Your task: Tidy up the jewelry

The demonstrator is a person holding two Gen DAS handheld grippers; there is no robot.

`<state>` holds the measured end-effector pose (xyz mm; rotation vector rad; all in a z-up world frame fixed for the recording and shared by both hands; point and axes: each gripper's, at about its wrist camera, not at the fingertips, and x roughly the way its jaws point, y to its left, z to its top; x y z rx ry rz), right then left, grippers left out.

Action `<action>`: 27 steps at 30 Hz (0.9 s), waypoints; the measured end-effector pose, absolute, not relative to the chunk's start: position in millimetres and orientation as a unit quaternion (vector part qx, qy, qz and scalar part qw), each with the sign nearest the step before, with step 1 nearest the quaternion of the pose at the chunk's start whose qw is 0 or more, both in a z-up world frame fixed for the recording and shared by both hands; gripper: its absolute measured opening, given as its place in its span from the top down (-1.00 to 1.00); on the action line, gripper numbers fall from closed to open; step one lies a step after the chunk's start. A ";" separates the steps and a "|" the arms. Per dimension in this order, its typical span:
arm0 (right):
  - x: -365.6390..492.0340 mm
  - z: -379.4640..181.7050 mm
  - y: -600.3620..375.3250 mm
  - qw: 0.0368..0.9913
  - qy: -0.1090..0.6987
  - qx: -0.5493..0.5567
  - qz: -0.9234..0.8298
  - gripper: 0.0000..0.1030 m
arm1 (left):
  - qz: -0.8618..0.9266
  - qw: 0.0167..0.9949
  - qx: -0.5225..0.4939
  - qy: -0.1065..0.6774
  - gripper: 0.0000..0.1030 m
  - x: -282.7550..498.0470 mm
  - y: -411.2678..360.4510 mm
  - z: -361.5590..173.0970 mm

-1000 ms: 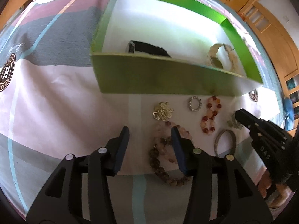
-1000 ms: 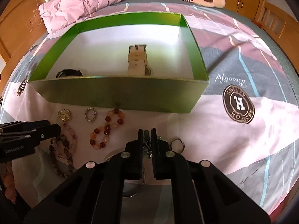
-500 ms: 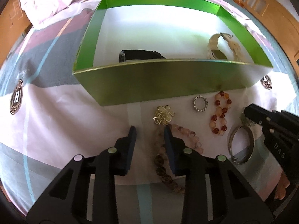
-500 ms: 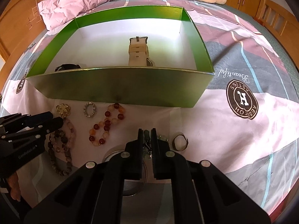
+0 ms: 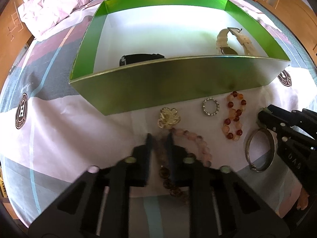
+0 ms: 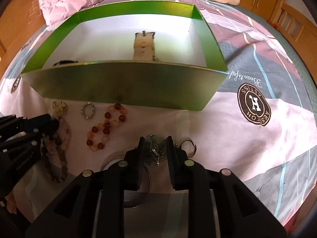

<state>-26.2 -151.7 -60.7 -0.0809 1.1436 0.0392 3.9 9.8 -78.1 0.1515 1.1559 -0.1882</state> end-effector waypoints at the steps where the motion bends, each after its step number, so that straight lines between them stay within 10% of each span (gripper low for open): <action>1: -27.5 -60.8 -148.1 0.841 0.539 -0.044 0.021 0.81 | -0.087 0.831 0.073 0.544 0.79 3.3 9.3 -77.6; 27: -32.8 -26.0 -148.0 0.875 0.481 0.001 0.057 0.83 | -0.145 0.857 -0.077 0.488 0.85 -10.9 62.1 -15.2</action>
